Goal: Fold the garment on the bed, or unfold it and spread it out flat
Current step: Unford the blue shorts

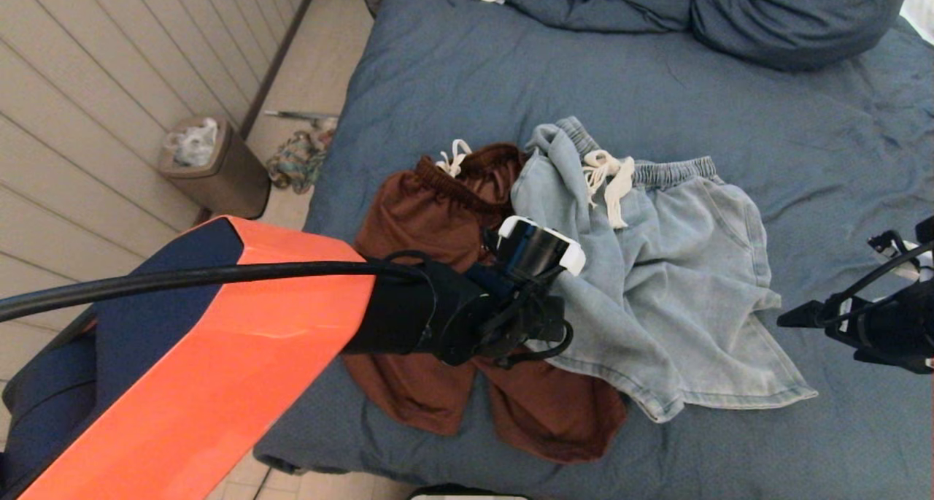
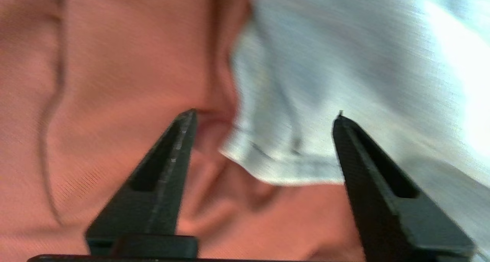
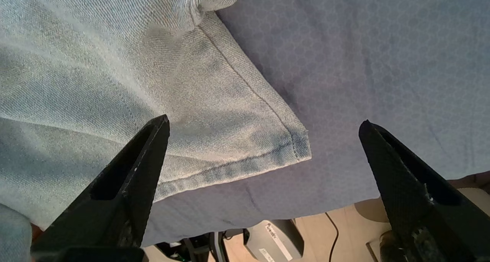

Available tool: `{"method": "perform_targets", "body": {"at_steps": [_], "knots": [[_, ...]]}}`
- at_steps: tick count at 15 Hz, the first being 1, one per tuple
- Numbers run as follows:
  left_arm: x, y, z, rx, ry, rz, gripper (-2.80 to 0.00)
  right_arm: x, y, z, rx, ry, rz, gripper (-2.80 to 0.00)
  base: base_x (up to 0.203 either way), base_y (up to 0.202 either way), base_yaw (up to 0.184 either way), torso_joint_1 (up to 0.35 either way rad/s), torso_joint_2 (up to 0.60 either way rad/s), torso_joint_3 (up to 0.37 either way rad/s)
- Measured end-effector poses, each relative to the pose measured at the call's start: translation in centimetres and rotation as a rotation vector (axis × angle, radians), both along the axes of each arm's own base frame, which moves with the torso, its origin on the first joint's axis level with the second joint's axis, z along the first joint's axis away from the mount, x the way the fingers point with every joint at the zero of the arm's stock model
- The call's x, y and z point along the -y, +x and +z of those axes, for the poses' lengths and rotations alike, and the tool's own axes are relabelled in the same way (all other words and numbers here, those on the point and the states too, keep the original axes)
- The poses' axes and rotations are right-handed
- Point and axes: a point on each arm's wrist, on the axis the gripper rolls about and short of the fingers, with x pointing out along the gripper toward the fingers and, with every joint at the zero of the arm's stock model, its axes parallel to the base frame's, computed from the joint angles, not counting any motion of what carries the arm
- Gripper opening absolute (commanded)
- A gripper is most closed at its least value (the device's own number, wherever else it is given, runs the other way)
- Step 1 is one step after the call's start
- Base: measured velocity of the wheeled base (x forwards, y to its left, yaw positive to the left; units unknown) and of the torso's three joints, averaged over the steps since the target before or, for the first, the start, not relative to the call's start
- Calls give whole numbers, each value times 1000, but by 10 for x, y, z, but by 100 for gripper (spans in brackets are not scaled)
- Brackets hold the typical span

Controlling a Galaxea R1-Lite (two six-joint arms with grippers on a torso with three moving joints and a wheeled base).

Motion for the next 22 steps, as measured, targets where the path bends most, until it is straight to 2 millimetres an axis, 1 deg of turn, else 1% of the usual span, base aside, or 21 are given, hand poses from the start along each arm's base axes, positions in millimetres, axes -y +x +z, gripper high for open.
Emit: {"method": "perform_targets", "body": {"at_steps": [1, 3, 5, 7, 8, 12, 14, 19, 22], "knots": [[2, -8, 4, 0, -7, -12, 0, 0, 0, 0, 0, 4, 3, 0, 0, 0, 0, 0, 0, 0], [9, -33, 10, -8, -17, -59, 0, 1, 0, -1, 1, 16, 9, 0, 0, 0, 0, 0, 0, 0], [17, -54, 6, -20, -7, -103, 0, 2, 0, -1, 6, 26, 11, 0, 0, 0, 0, 0, 0, 0], [23, -60, -4, -33, 12, -120, 0, 3, -1, -1, 7, 30, 11, 0, 0, 0, 0, 0, 0, 0], [24, -60, -6, -34, 15, -122, 0, 5, -1, -1, 7, 31, 6, 0, 0, 0, 0, 0, 0, 0], [22, -47, -13, -40, 25, -96, 0, 7, -2, -1, 12, 40, 6, 0, 0, 0, 0, 0, 0, 0], [18, -42, -19, -52, 41, -85, 0, 7, -2, -1, 12, 42, 7, 0, 0, 0, 0, 0, 0, 0], [15, -17, -36, -77, 51, -59, 0, 7, -1, 0, 17, 39, 8, 0, 0, 0, 0, 0, 0, 0], [18, -12, -37, -75, 41, -63, 0, 7, -1, 0, 16, 41, 9, 0, 0, 0, 0, 0, 0, 0]]}}
